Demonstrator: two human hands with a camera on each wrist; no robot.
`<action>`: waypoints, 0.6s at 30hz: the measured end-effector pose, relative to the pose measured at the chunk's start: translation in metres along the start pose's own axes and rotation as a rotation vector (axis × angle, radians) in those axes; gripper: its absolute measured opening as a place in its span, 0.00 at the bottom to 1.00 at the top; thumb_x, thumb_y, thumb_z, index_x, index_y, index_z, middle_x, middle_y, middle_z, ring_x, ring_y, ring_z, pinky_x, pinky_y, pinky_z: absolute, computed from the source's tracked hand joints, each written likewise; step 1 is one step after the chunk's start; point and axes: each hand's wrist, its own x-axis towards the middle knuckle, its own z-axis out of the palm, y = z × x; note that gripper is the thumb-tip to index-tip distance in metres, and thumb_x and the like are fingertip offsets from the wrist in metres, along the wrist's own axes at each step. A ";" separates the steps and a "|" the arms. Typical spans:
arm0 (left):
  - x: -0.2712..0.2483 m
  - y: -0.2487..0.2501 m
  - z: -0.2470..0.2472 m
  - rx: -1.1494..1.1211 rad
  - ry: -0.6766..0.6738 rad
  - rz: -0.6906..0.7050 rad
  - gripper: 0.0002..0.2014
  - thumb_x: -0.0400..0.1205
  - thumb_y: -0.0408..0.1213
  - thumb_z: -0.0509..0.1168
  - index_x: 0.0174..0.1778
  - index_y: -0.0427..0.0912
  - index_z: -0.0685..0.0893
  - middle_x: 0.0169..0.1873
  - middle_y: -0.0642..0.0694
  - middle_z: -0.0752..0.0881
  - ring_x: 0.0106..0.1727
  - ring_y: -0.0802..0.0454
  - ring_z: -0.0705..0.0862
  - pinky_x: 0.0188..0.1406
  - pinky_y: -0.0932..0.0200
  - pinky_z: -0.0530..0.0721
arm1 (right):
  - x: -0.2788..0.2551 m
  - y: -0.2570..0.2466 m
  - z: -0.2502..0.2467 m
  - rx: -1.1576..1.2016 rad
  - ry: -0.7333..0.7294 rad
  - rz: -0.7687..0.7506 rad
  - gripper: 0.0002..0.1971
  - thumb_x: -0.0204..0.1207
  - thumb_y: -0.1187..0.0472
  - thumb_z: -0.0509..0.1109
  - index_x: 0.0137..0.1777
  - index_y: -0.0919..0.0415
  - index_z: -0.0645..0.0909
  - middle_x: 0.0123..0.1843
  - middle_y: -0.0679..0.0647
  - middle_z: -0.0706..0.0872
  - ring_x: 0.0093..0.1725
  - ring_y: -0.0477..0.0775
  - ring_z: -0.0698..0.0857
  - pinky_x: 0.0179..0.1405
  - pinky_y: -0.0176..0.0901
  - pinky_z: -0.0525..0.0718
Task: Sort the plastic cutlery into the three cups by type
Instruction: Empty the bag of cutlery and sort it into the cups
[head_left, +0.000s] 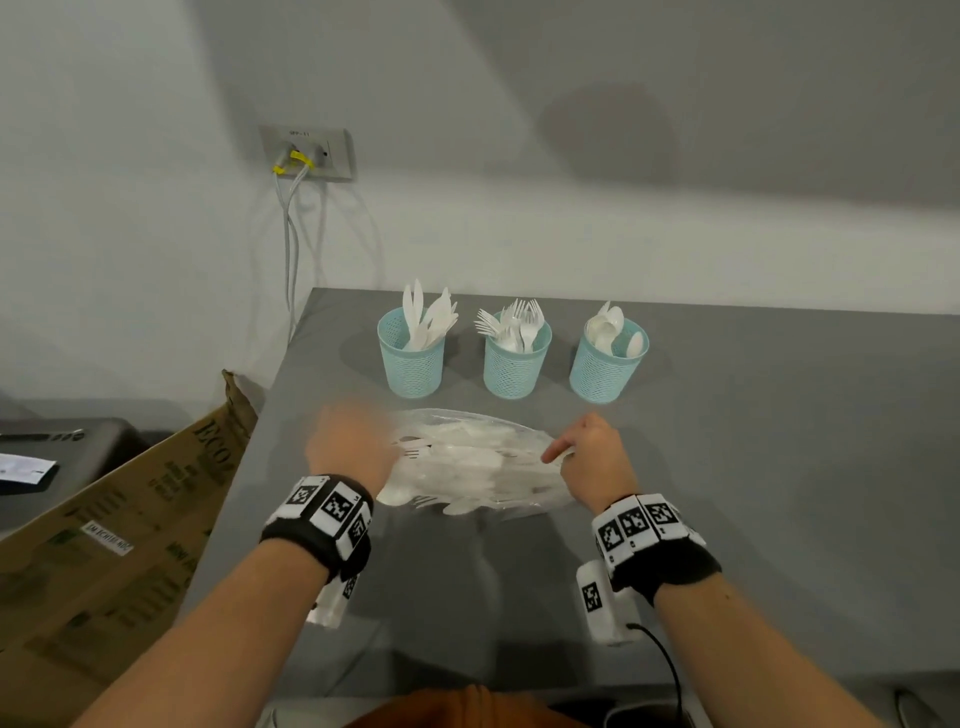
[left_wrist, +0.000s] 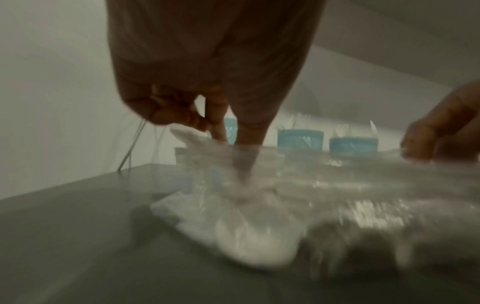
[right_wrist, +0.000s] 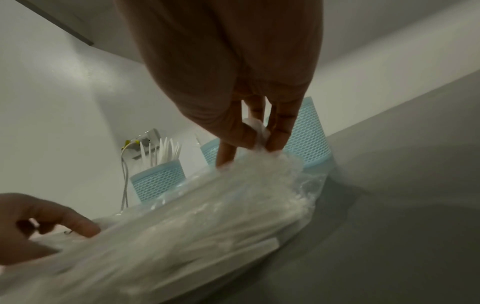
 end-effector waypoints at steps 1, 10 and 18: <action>0.001 -0.002 -0.001 -0.008 -0.004 -0.013 0.20 0.74 0.42 0.70 0.64 0.55 0.82 0.57 0.45 0.71 0.62 0.45 0.69 0.53 0.51 0.81 | 0.001 0.004 -0.003 -0.005 0.019 0.002 0.23 0.69 0.82 0.59 0.46 0.60 0.90 0.55 0.56 0.77 0.61 0.58 0.76 0.65 0.46 0.76; -0.008 -0.025 -0.024 -0.315 -0.254 0.088 0.44 0.70 0.30 0.75 0.80 0.58 0.63 0.64 0.41 0.83 0.64 0.41 0.80 0.68 0.49 0.76 | 0.006 0.024 -0.024 -0.076 0.027 0.049 0.25 0.69 0.79 0.60 0.59 0.57 0.87 0.58 0.60 0.79 0.60 0.62 0.78 0.58 0.43 0.75; -0.014 -0.025 0.007 -0.463 -0.207 0.033 0.43 0.76 0.24 0.68 0.83 0.55 0.57 0.61 0.46 0.84 0.63 0.43 0.81 0.66 0.53 0.75 | -0.005 -0.007 0.012 -0.109 -0.135 -0.198 0.16 0.80 0.64 0.63 0.66 0.55 0.81 0.65 0.53 0.82 0.65 0.57 0.80 0.65 0.49 0.77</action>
